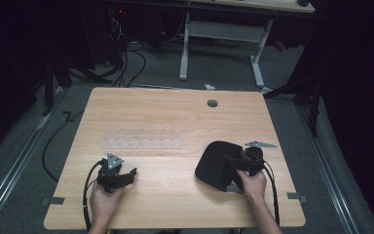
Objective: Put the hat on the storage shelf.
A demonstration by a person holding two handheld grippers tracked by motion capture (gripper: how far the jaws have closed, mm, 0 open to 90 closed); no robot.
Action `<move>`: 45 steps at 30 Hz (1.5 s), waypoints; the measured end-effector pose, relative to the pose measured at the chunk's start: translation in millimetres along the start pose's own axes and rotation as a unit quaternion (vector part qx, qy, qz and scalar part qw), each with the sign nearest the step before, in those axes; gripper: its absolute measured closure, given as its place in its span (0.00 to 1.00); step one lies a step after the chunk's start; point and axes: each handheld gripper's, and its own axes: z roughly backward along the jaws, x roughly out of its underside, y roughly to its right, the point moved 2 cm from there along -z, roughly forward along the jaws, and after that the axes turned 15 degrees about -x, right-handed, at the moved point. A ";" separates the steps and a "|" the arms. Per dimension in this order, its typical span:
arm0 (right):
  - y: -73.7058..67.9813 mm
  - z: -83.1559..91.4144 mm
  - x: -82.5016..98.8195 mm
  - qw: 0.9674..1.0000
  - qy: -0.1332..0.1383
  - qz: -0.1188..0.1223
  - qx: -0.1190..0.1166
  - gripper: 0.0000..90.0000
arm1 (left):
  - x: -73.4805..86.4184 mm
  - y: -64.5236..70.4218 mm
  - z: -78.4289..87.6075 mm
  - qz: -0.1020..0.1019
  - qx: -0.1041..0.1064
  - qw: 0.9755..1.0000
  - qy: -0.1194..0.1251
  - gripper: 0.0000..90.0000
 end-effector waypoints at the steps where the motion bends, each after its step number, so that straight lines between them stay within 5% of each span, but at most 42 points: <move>1: 0.4 -0.2 0.8 1.000 0.000 0.001 0.000 0.46 | 0.0 0.0 0.0 0.000 0.000 1.000 0.000 0.34; 25: 3.6 21.3 14.5 0.999 0.011 0.036 -0.035 0.90 | 0.2 0.1 0.3 -0.002 0.001 1.000 -0.001 0.34; 35: -6.5 27.1 16.2 0.997 0.011 0.055 -0.054 0.94 | 0.6 0.8 0.6 -0.003 0.006 1.000 -0.004 0.32; 45: -14.9 36.6 13.0 0.997 0.027 0.044 -0.063 0.94 | 0.6 0.5 0.2 -0.003 0.004 1.000 -0.005 0.30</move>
